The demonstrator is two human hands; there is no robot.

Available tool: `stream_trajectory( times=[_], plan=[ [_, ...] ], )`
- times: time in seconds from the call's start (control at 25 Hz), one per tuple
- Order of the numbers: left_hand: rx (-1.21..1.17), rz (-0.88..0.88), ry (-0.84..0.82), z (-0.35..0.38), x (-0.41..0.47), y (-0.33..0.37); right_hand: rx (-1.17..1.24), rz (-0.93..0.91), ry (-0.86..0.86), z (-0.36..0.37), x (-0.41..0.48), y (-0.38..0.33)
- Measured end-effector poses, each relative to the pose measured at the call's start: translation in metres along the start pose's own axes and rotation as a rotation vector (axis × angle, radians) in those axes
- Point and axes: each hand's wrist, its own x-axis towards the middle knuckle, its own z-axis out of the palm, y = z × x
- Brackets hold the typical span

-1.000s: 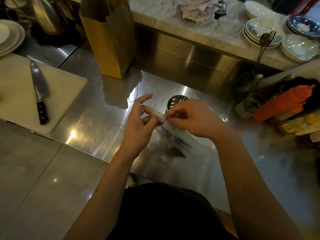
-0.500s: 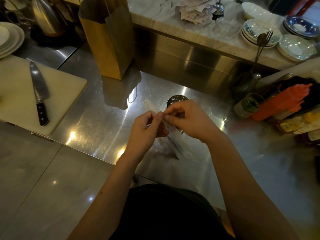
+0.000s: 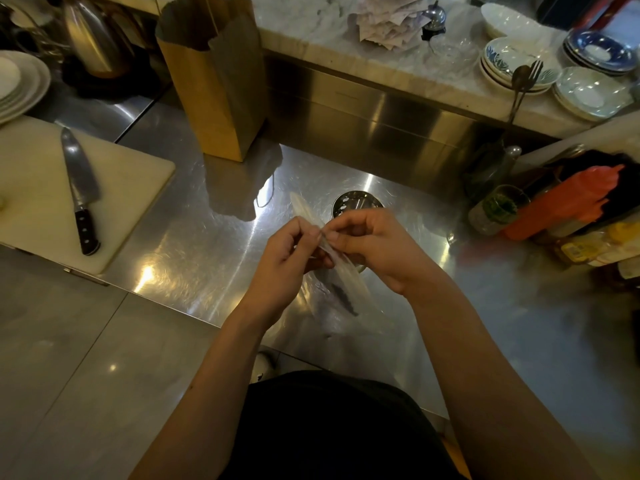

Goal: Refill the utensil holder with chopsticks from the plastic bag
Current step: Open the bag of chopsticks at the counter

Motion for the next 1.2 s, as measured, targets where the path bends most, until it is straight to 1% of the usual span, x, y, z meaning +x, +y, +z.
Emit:
stream_trajectory(
  times=[0.12, 0.24, 0.52, 0.64, 0.72, 0.8, 0.88, 0.96, 1.2],
  plan=[
    [-0.005, -0.003, -0.028, -0.002, 0.001, 0.003, 0.067, 0.018, 0.007, 0.001, 0.001, 0.001],
    [-0.002, -0.019, -0.011, -0.001, 0.002, 0.002, 0.065, 0.032, 0.005, 0.0, 0.002, 0.0],
    [0.149, -0.034, 0.02, -0.004, 0.008, 0.007, -0.048, 0.025, 0.013, -0.005, 0.003, -0.004],
    [0.161, -0.043, 0.069, -0.003, 0.01, 0.006, -0.134, 0.029, 0.055, -0.009, 0.006, -0.005],
    [0.161, -0.063, 0.088, -0.001, 0.01, 0.005, -0.123, 0.046, 0.092, -0.012, 0.006, -0.005],
    [0.157, -0.098, 0.103, -0.001, 0.012, 0.007, -0.122, 0.045, 0.121, -0.011, 0.005, -0.004],
    [0.14, -0.15, 0.125, 0.0, 0.013, 0.01, -0.171, 0.023, 0.136, -0.008, 0.004, -0.005],
    [0.127, -0.187, 0.141, 0.0, 0.014, 0.014, -0.213, 0.012, 0.127, -0.006, 0.006, -0.008],
    [0.199, -0.11, 0.185, 0.002, 0.012, 0.02, -0.299, 0.039, 0.039, -0.007, 0.003, -0.018]
  ],
)
